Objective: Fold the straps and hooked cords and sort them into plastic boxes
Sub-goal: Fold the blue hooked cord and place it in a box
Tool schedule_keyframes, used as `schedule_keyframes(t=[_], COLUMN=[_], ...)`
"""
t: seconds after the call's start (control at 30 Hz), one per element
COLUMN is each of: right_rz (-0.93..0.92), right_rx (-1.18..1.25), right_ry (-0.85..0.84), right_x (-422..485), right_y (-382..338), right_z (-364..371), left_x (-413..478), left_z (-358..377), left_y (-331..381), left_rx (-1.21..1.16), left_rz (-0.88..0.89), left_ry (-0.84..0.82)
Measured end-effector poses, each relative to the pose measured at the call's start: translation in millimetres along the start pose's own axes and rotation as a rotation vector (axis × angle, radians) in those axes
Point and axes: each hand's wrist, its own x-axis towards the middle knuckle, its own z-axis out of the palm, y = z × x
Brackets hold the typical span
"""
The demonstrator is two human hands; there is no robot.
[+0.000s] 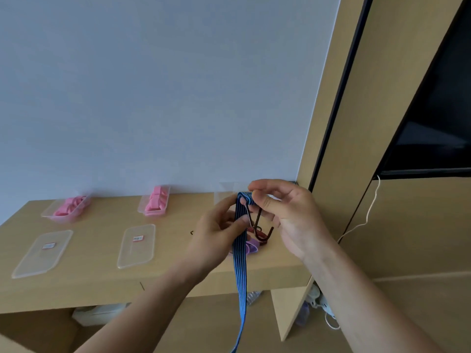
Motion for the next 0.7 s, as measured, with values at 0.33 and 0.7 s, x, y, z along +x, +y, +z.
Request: schedule_keyframes(t=[0.33, 0.7], right_rz=[-0.32, -0.561], right_rx=[-0.407, -0.736], right_ry=[0.22, 0.382], right_x=[-7, -13], right_y=[1, 14], right_z=[13, 13], left_x=[-12, -20], left_z=[-3, 16], left_y=[13, 9], left_rx=[-0.121, -0.087], left_rz=[-0.082, -0.06], left_ry=[-0.108, -0.115])
